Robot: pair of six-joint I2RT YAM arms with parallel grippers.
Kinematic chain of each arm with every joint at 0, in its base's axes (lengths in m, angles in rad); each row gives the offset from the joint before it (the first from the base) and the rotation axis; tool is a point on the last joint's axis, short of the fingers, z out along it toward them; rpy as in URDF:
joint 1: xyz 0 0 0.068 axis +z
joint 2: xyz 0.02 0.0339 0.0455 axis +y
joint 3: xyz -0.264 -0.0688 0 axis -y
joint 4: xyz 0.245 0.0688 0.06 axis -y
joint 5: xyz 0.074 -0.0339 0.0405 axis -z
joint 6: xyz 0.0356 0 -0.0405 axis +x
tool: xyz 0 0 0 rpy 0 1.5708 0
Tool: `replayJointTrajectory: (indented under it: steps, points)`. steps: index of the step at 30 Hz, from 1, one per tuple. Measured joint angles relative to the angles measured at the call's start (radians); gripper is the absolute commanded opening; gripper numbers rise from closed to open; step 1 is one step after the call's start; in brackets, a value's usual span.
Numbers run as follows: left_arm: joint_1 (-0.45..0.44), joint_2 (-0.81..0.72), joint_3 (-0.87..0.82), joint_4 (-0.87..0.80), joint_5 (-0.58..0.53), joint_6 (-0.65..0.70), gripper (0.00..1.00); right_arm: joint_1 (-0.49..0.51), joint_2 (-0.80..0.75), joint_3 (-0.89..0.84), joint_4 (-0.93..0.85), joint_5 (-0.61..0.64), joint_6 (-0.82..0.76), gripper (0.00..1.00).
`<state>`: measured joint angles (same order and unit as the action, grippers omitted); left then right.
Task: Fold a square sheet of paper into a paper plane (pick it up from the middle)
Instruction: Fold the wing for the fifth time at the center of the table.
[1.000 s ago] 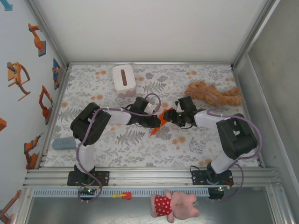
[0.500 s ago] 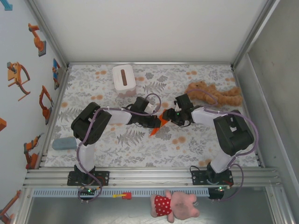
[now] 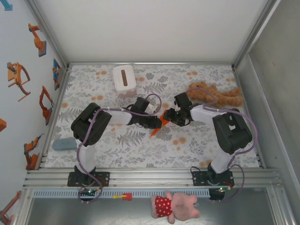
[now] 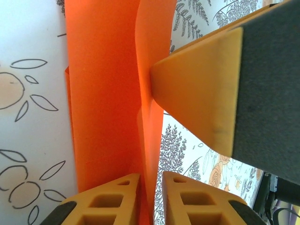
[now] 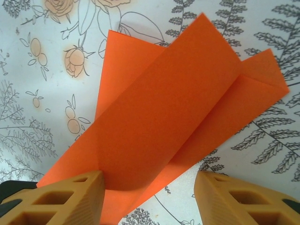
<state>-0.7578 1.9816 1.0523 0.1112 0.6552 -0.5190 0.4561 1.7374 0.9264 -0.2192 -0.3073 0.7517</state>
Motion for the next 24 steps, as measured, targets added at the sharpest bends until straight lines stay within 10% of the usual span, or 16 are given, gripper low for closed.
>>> replayJointTrajectory:
  steps: [24]
  points:
    - [-0.002, -0.175, -0.126, -0.022, -0.099, -0.002, 0.43, 0.0, 0.022, 0.035, -0.053, 0.01, 0.007, 0.49]
